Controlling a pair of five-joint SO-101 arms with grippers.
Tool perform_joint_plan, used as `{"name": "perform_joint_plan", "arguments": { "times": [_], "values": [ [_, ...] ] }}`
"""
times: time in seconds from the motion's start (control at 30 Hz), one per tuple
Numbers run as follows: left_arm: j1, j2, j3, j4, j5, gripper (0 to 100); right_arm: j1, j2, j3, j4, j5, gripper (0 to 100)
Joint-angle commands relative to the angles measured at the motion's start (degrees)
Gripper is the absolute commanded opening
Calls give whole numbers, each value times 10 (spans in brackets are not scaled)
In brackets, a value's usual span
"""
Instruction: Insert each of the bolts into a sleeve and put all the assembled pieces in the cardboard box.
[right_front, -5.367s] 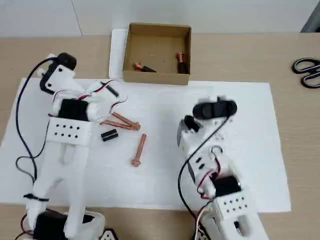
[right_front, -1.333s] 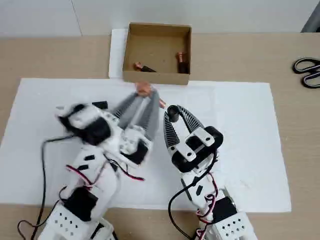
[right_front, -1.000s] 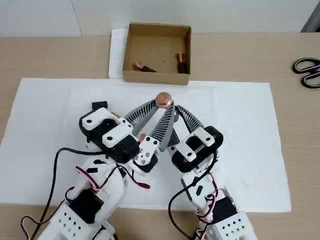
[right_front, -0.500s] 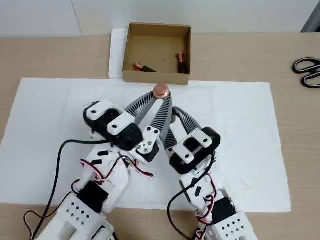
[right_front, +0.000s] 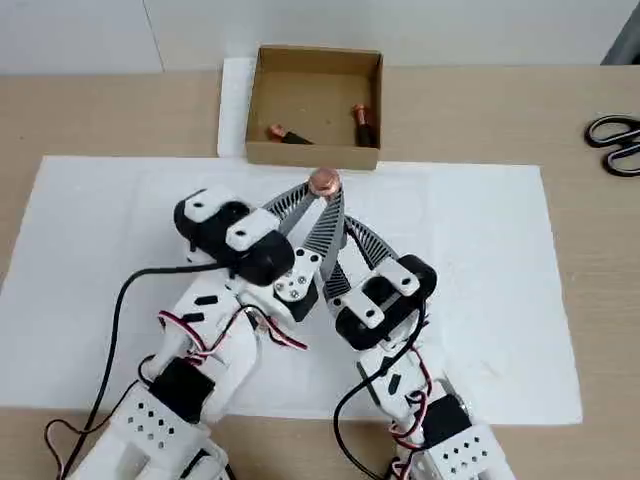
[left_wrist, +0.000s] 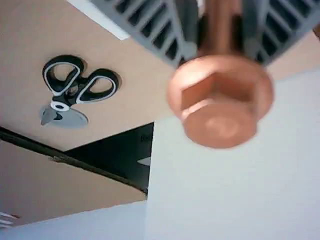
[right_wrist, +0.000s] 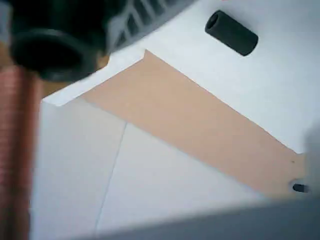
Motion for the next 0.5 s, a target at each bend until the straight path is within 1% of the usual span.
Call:
{"name": "perform_joint_plan", "arguments": {
  "times": [0.0,0.2,0.37,0.47],
  "values": [
    [1,-4,-48,29,-3,6,0,-13,4,-14,5,4],
    [1,-4,-51,127,0,6,0,-13,4,-14,5,4],
    [2,-4,-51,160,15,6,0,-13,4,-14,5,4],
    [17,-4,-53,201,15,6,0,-13,4,-14,5,4]
  ]
}}
